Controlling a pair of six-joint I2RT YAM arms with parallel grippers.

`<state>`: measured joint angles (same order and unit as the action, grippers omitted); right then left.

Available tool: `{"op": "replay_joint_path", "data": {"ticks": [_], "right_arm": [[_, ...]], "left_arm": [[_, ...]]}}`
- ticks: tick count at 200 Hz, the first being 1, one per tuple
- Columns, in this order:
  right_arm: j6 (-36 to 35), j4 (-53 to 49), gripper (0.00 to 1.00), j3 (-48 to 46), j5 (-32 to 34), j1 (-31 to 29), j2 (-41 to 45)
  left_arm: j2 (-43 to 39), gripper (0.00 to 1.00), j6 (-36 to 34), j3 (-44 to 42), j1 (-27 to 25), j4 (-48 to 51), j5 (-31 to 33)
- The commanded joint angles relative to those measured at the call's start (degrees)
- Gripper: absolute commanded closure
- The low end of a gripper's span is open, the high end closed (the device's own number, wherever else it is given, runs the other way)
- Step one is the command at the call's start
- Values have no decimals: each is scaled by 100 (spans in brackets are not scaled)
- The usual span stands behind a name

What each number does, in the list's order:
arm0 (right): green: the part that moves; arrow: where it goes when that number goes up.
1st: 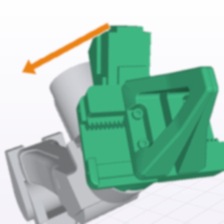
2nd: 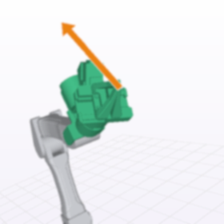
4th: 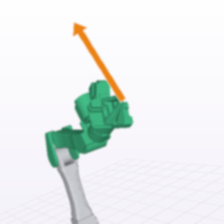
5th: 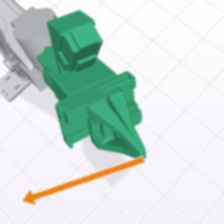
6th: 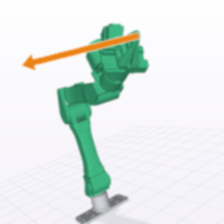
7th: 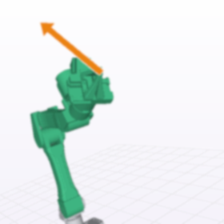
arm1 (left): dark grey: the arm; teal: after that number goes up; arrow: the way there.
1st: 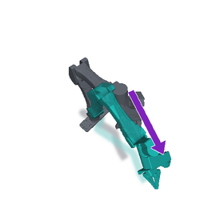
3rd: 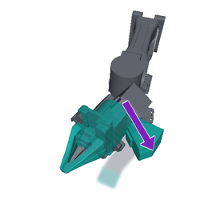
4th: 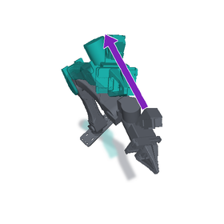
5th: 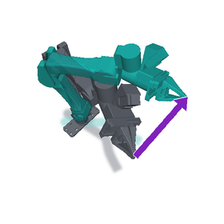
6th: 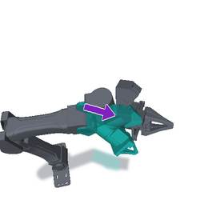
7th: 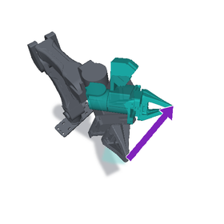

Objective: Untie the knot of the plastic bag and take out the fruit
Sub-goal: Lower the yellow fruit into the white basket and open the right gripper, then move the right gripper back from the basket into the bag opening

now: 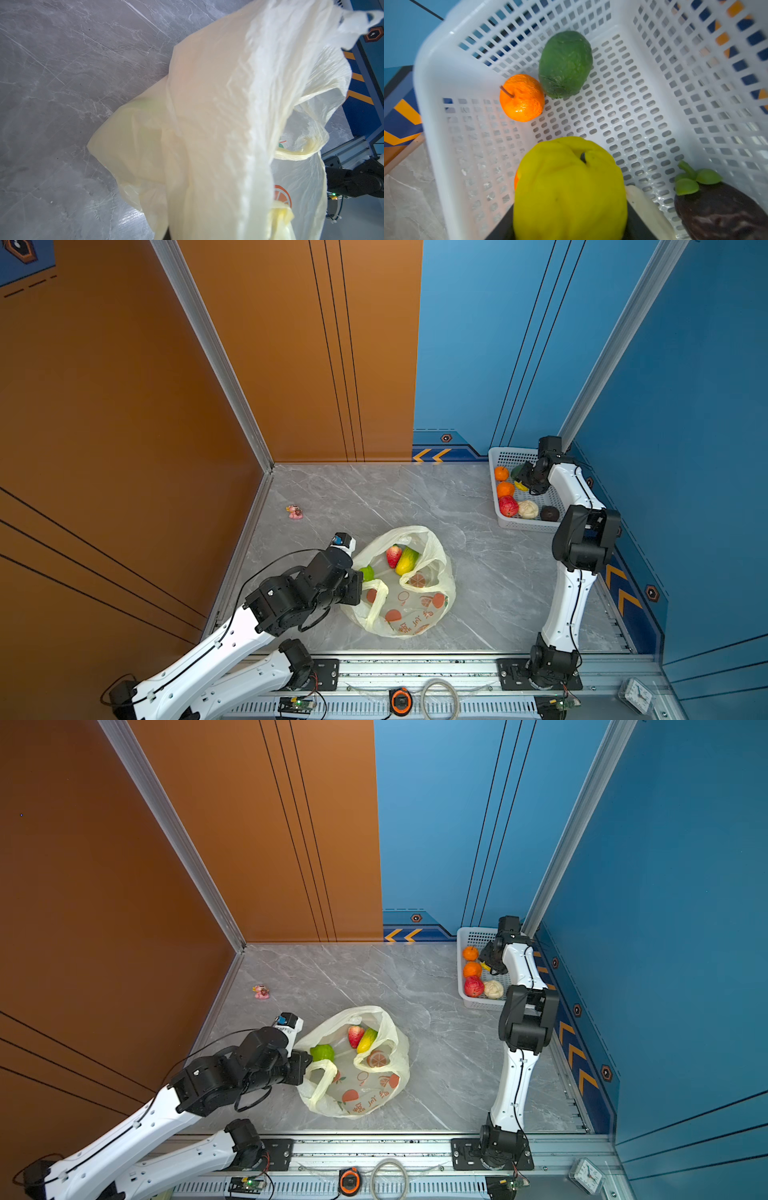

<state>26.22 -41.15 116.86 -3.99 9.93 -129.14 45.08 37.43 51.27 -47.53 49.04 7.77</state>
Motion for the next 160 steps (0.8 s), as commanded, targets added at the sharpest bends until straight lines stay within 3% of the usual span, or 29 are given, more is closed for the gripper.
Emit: {"op": "replay_joint_path", "data": {"ticks": [1, 71, 121, 160], "right_arm": [[-134, -362, 48, 216, 265, 52, -89], [-222, -372, 26, 87, 416, 53, 136], [-222, -393, 25, -224, 306, -2, 571], [-199, -386, 25, -903, -97, -230, 1432]], "left_arm": [[1, 100, -104, 200, 55, -26, 178], [14, 100, -150, 189, 64, -25, 163], [-26, 100, -191, 186, 87, -24, 133], [-39, 100, -201, 174, 98, -23, 99]]}}
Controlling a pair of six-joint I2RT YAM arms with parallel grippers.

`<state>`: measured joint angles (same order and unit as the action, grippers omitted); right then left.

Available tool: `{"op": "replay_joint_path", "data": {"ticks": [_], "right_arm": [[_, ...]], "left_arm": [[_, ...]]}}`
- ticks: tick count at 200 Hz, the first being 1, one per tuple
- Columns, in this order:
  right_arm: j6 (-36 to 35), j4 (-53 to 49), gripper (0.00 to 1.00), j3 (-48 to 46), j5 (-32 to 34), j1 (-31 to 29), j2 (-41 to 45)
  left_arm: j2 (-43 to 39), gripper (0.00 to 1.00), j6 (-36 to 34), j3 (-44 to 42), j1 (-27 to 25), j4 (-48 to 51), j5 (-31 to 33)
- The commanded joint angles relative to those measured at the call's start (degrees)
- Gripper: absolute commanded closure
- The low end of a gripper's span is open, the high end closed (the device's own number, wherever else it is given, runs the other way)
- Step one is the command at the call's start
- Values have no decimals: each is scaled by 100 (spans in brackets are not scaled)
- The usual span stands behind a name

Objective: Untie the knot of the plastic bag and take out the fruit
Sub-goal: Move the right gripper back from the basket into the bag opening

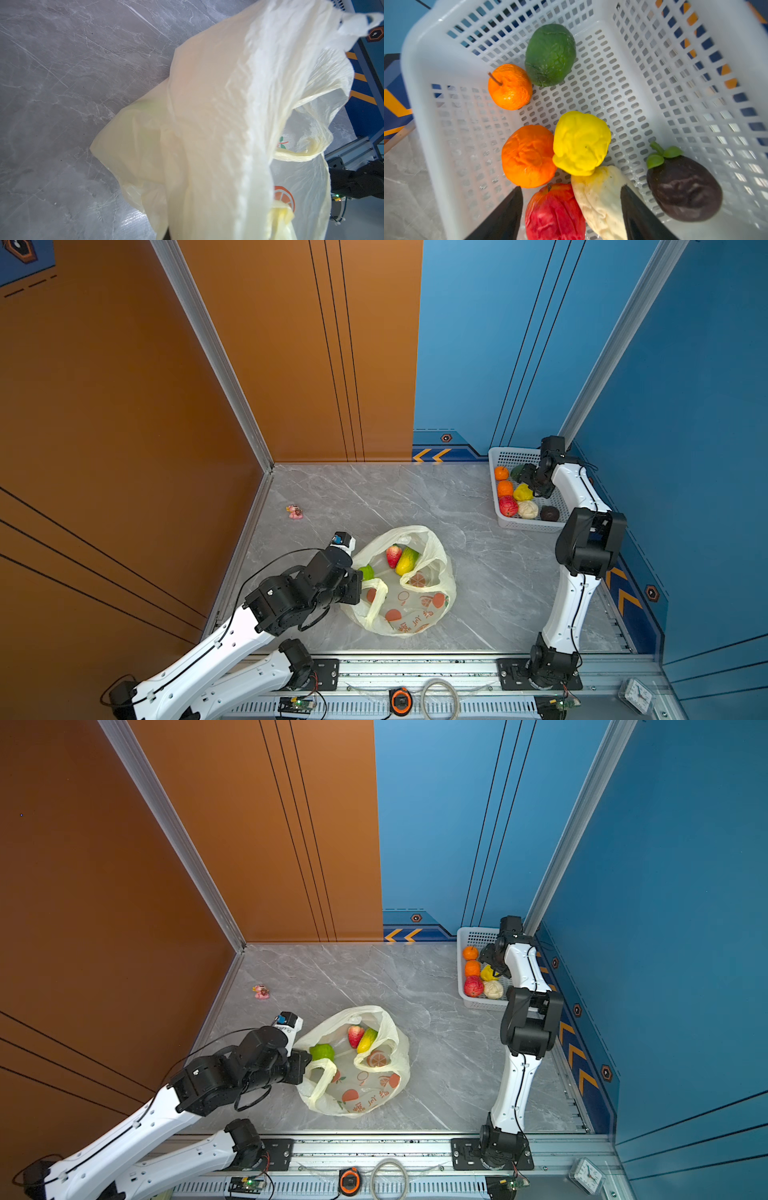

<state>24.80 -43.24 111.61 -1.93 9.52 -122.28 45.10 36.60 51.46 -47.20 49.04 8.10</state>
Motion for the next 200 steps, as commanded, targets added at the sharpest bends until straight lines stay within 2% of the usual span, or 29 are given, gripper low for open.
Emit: {"op": "replay_joint_path", "data": {"ticks": [1, 44, 74, 122, 170, 200], "right_arm": [[-55, -167, 25, -400, -314, -197, 774], [-56, -184, 24, -1552, -611, -847, 2147], [40, -386, 24, -2166, -858, -1533, 3091], [558, -613, 24, -2582, -1096, -3220, 4022], [1206, -524, 24, -2710, -742, -4924, 4354], [1837, -36, 25, -3106, -494, -5967, 4537]], "left_arm": [[-43, 100, -118, 154, 68, -29, 63], [-28, 100, -122, 154, 82, -34, 44], [-37, 100, -133, 168, 89, -33, 42], [21, 100, -196, 200, 91, -43, -8], [85, 100, -271, 215, 123, -96, -89], [95, 100, -296, 248, 162, -97, -116]]}}
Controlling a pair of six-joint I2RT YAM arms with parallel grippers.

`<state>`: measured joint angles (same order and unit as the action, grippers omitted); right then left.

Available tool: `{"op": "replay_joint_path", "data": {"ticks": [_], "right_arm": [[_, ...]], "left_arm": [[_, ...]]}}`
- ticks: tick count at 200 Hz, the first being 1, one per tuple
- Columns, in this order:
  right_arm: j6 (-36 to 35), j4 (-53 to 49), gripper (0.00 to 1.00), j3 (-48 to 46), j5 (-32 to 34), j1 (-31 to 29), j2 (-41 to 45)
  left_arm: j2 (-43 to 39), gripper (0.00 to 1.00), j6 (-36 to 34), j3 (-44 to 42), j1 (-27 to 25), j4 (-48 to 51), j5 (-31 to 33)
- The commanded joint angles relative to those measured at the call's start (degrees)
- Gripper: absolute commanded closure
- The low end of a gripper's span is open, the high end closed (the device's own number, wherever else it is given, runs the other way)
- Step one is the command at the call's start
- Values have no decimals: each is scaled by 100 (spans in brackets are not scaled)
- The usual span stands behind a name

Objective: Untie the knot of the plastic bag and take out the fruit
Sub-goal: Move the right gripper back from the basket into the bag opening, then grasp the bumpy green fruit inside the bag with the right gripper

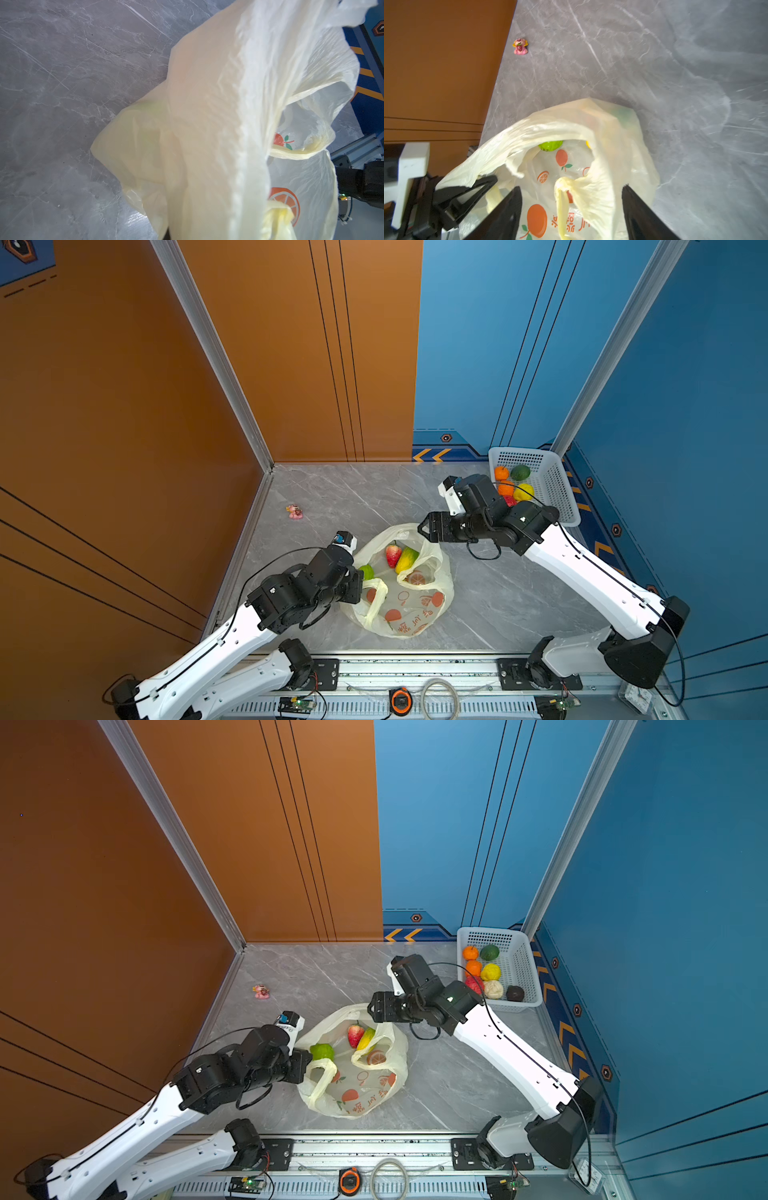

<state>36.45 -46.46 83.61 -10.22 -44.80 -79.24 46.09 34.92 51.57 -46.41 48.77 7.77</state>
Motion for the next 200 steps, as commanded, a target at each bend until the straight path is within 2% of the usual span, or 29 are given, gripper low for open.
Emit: {"op": "replay_joint_path", "data": {"ticks": [1, 24, 65, 127, 200], "right_arm": [[693, 308, 25, -322, 344, -563, 233], [987, 764, 26, -683, 525, -1047, 256], [1142, 1692, 28, -1191, 547, -1470, -51], [556, 2616, 29, -1959, 1193, -2096, -424], [379, 3162, 30, -2573, 1048, -2395, -1040]], "left_arm": [[-3, 100, -126, 238, 82, -70, -83], [-25, 100, -141, 213, 132, -70, -147], [-65, 100, -169, 199, 229, -86, -262], [-188, 100, -100, 128, 351, -116, -403], [-175, 100, -108, 91, 452, -186, -573]]}}
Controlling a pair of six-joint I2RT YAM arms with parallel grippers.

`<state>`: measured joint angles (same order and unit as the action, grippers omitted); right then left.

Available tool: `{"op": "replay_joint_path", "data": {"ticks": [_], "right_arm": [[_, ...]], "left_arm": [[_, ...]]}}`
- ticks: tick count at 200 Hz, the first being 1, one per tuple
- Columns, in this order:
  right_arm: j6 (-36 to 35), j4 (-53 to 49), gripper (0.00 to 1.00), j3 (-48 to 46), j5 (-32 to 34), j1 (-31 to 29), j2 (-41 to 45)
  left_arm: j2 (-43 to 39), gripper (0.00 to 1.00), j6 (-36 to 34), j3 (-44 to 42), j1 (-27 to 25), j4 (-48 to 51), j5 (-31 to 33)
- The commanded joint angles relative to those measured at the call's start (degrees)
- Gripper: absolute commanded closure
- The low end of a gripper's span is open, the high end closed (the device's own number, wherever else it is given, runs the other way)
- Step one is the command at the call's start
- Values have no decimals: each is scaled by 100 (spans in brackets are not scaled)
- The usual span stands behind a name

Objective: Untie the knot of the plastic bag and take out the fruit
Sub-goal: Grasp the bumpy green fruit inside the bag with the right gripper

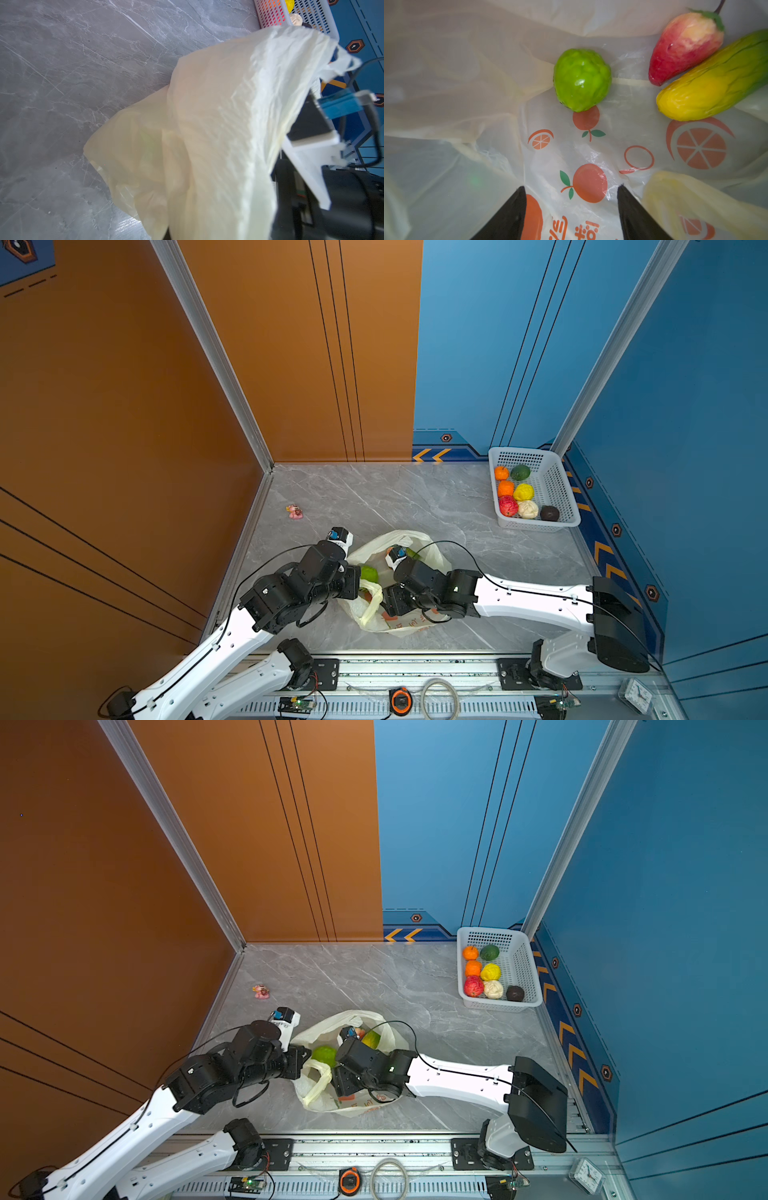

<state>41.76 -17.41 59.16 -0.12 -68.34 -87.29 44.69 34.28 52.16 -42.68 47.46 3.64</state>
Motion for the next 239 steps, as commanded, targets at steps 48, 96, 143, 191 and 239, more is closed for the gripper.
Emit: {"op": "replay_joint_path", "data": {"ticks": [48, 96, 143, 191, 239], "right_arm": [[90, 578, 30, 136, -394, 107, -814], [904, 1701, 27, 65, -512, 475, -1130], [1584, 2525, 26, 6, 201, 510, -1270], [1482, 1704, 24, 354, 123, 611, -1482], [870, 1064, 20, 300, -548, 629, -1298]], "left_arm": [[-64, 100, -98, -9, 108, -55, -343], [-279, 100, -388, -262, 107, -141, -830], [-386, 100, -648, -515, 127, -134, -1388], [-338, 100, -716, -646, 159, -138, -1535], [-407, 100, -688, -680, 212, -135, -1452]]}}
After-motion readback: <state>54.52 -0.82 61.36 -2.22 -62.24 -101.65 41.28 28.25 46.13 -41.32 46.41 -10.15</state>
